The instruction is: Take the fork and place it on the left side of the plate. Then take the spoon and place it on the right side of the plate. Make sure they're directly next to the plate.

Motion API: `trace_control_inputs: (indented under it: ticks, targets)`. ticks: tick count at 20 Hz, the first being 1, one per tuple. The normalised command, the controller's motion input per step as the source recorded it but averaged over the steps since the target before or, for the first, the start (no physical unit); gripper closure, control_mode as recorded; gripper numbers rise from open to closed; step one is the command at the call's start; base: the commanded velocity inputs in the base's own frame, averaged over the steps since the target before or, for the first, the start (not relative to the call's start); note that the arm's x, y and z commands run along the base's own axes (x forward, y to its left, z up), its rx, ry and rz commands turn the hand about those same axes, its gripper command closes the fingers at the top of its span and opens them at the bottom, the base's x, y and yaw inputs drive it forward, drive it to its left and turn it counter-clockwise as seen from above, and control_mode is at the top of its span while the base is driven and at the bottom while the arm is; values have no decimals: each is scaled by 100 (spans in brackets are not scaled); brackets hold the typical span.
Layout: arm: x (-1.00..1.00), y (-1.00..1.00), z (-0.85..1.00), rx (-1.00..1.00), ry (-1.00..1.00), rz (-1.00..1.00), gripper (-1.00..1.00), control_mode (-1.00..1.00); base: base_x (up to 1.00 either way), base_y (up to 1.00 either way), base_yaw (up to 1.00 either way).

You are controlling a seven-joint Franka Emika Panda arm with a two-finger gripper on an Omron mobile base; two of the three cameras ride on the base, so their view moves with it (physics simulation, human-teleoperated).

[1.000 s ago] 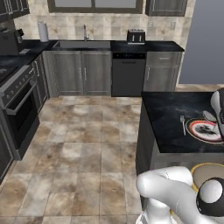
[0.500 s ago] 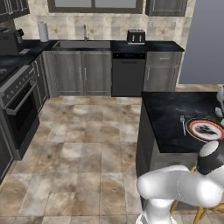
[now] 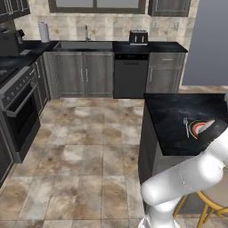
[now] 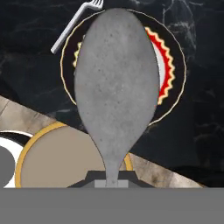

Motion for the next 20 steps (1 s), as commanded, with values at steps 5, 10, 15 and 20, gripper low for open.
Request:
trace_control_inputs:
  ticks: [5,10,15,20]
  targets:
    - [17,-53,-9,0,0,-20,100,-100,0,0,0]
    - [24,-48,-6,1,0,-13,100,-100,0,0,0]
    - [21,-30,-11,2,0,-2,100,-100,0,0,0]
    - [16,-22,-13,2,0,0,100,-100,0,0,0]
